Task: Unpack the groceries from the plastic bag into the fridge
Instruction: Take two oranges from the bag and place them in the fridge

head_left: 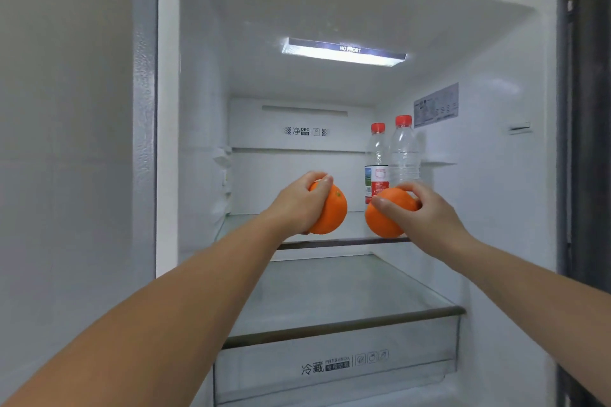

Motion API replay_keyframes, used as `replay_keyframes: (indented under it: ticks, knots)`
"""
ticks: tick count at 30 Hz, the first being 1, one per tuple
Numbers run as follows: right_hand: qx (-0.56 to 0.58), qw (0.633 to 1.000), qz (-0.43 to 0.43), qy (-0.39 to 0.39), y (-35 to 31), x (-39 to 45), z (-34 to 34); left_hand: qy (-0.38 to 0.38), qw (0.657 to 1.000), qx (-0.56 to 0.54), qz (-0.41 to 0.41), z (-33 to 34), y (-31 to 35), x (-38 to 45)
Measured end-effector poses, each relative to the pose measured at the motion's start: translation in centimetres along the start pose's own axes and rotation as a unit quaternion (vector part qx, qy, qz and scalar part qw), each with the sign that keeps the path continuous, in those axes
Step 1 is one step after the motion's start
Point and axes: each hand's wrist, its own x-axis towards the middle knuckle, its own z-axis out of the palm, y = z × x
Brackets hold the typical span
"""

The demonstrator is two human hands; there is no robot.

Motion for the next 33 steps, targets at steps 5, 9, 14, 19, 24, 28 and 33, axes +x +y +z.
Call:
replay_keyframes:
  ticks: [5,9,14,19,24,28,33]
  knots:
    - [0.012,1.000,0.017,-0.003,0.9,2.5,1.4,0.016,0.998,0.066,0.011,0.7,-1.0,2.4]
    - [-0.021,0.999,-0.004,-0.025,1.9,4.4,2.2,0.023,0.996,0.085,-0.024,1.0,-1.9,3.4]
    - [-0.064,0.997,-0.017,-0.045,2.8,5.5,3.3,0.034,0.992,0.112,-0.045,1.4,-2.5,3.8]
    - [-0.129,0.989,-0.013,-0.071,3.3,6.0,3.8,0.038,0.979,0.188,-0.075,1.1,-2.7,4.4]
    - [-0.172,0.978,-0.046,-0.108,3.1,6.7,3.3,0.038,0.958,0.272,-0.082,0.5,-2.2,3.8]
    - [-0.178,0.970,-0.066,-0.152,2.8,7.1,2.9,0.000,0.966,0.258,-0.029,-0.4,-2.1,3.3]
    - [-0.178,0.964,-0.083,-0.177,2.4,7.5,3.4,-0.002,0.966,0.258,-0.027,-0.8,-2.9,3.4]
